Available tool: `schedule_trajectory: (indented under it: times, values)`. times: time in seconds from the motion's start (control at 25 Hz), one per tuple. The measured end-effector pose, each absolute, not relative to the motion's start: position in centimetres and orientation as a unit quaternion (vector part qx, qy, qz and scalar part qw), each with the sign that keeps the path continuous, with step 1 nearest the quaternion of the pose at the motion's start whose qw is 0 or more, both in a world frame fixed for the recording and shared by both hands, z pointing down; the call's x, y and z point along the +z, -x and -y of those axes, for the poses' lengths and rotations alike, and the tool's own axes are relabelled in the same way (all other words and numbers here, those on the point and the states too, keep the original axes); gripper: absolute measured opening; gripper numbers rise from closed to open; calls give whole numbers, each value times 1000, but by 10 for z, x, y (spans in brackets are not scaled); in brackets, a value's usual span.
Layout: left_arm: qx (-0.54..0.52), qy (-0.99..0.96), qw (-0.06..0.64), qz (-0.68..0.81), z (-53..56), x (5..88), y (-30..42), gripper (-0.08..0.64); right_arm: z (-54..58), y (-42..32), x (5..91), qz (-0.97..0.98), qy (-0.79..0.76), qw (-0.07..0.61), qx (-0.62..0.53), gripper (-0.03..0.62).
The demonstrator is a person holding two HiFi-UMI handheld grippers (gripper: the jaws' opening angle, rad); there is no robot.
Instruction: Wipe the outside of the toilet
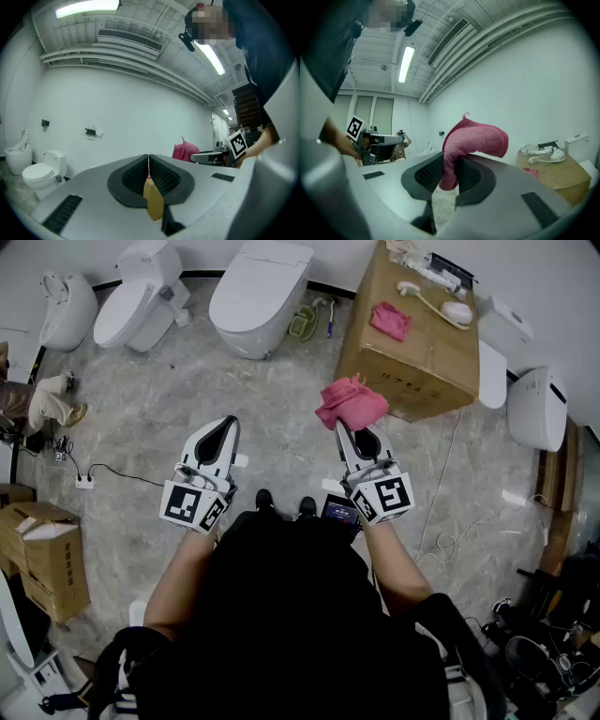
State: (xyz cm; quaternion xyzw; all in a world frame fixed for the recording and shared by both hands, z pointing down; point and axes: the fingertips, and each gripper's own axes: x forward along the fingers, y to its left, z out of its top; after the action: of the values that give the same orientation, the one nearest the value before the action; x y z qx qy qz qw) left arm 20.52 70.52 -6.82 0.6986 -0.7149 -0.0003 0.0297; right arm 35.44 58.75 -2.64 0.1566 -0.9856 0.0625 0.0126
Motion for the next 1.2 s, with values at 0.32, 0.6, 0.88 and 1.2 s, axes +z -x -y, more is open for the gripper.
schedule_trajectory:
  times: [0.32, 0.6, 0.88, 1.2]
  values:
    - [12, -707, 32, 706, -696, -69, -247, 18, -580, -393, -25, 986, -148, 8, 71, 78]
    - [22, -706, 32, 708, -698, -71, -257, 18, -580, -405, -32, 988, -141, -9, 67, 78]
    - [23, -702, 34, 711, -692, -72, -271, 18, -572, -416, -31, 988, -136, -13, 72, 78]
    - [26, -702, 36, 711, -678, -71, -282, 18, -552, -423, -23, 988, -135, -5, 82, 78]
